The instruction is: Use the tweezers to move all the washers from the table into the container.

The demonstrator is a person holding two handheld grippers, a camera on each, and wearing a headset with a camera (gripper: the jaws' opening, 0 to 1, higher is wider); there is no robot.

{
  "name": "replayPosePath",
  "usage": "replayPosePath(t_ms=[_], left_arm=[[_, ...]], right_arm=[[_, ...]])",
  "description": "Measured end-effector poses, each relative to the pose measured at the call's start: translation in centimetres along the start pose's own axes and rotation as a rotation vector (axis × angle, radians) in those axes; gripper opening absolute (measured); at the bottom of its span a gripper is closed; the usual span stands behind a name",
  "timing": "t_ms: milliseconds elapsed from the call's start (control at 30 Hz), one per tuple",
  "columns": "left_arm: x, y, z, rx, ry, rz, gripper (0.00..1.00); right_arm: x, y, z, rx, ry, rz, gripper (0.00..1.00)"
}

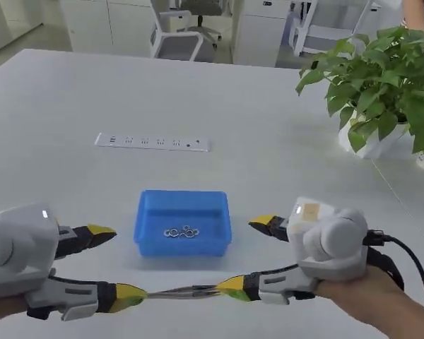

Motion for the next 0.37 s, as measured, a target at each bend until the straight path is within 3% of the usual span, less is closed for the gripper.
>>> replayPosePath(t_ms=[367], left_arm=[[0.4,0.6,-0.3,0.052,0.049,-0.041,0.9]], right_arm=[[0.3,2.0,0.1,0.07,-0.083,0.058,0.9]])
Point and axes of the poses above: the centre of the closed fingertips' face, and the gripper's own axes: y roughly backward along the fingers, x roughly to its right, z roughly out of its underside, the point moved 8 cm from there along y, roughly backward along the fingers, and after that the axes turned 5 degrees about z, right-handed, at the moved point
